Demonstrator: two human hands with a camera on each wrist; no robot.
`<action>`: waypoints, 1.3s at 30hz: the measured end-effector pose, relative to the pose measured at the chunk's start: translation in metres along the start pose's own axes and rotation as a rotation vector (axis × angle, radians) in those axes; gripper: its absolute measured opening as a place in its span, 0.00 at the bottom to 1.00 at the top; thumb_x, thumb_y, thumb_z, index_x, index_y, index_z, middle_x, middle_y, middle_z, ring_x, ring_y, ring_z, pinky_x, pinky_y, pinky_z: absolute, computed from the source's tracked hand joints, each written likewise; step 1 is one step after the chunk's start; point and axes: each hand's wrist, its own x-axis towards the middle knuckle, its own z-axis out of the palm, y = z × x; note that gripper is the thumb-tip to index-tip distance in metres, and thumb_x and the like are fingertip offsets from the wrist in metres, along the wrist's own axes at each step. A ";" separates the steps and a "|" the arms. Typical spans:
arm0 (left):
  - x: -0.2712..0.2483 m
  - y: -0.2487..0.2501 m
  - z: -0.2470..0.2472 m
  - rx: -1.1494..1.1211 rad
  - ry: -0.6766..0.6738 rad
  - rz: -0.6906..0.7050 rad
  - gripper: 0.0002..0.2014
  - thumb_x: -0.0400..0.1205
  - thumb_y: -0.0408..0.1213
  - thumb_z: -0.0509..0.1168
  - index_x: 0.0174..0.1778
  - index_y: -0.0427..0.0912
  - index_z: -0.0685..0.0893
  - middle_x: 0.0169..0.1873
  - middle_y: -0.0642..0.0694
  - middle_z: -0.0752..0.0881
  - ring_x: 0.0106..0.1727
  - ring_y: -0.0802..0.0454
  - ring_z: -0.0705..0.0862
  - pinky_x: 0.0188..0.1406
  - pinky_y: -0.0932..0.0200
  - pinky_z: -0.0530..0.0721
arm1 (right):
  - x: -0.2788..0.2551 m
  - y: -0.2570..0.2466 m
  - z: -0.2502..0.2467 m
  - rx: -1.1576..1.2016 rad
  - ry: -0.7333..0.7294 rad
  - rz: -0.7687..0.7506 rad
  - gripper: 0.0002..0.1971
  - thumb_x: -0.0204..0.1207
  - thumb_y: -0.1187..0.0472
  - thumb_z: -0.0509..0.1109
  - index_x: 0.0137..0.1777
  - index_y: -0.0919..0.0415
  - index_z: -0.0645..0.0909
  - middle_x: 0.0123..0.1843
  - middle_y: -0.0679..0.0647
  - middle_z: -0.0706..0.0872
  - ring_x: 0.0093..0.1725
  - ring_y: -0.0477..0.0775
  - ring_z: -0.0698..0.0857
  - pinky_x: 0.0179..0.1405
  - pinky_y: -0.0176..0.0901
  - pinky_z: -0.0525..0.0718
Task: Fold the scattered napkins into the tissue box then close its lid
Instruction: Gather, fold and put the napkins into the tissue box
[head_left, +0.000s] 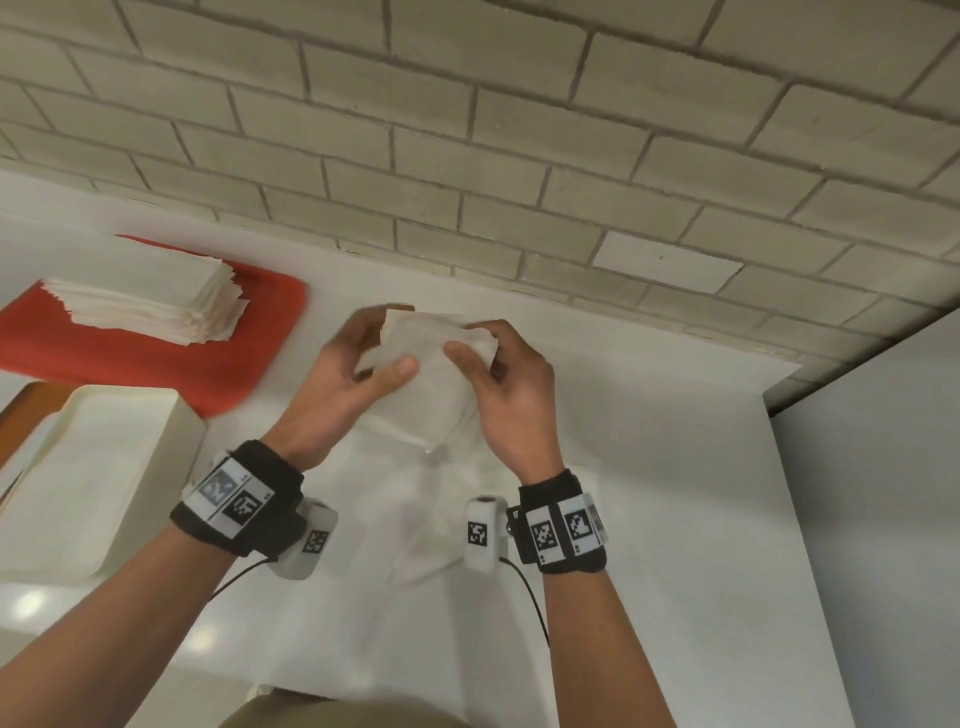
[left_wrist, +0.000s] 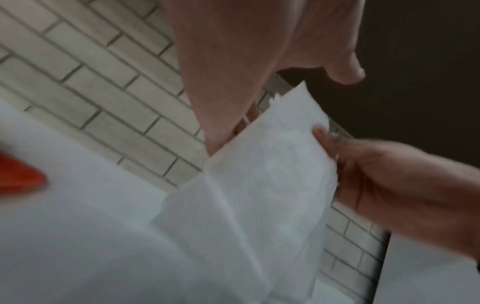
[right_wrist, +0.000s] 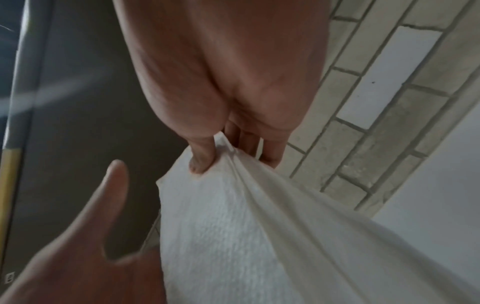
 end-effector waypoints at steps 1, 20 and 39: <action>-0.003 -0.009 0.004 -0.038 -0.045 -0.045 0.28 0.84 0.51 0.76 0.78 0.46 0.80 0.70 0.46 0.90 0.74 0.46 0.87 0.71 0.44 0.87 | 0.002 -0.003 -0.001 -0.001 -0.014 -0.001 0.09 0.87 0.50 0.78 0.59 0.55 0.88 0.39 0.39 0.91 0.37 0.42 0.88 0.41 0.40 0.83; -0.036 -0.209 0.038 -0.326 0.234 -1.028 0.52 0.69 0.73 0.77 0.80 0.39 0.79 0.71 0.35 0.88 0.70 0.29 0.88 0.71 0.33 0.85 | -0.115 0.109 0.052 -0.174 -0.268 0.694 0.09 0.89 0.51 0.70 0.64 0.50 0.77 0.54 0.49 0.89 0.45 0.46 0.89 0.43 0.40 0.89; -0.071 -0.167 0.026 -0.328 0.030 -0.842 0.41 0.80 0.17 0.73 0.82 0.56 0.69 0.71 0.40 0.82 0.68 0.33 0.86 0.56 0.31 0.91 | -0.053 0.152 -0.045 -0.786 -0.458 0.310 0.40 0.76 0.49 0.82 0.85 0.52 0.68 0.80 0.58 0.77 0.77 0.65 0.76 0.75 0.63 0.79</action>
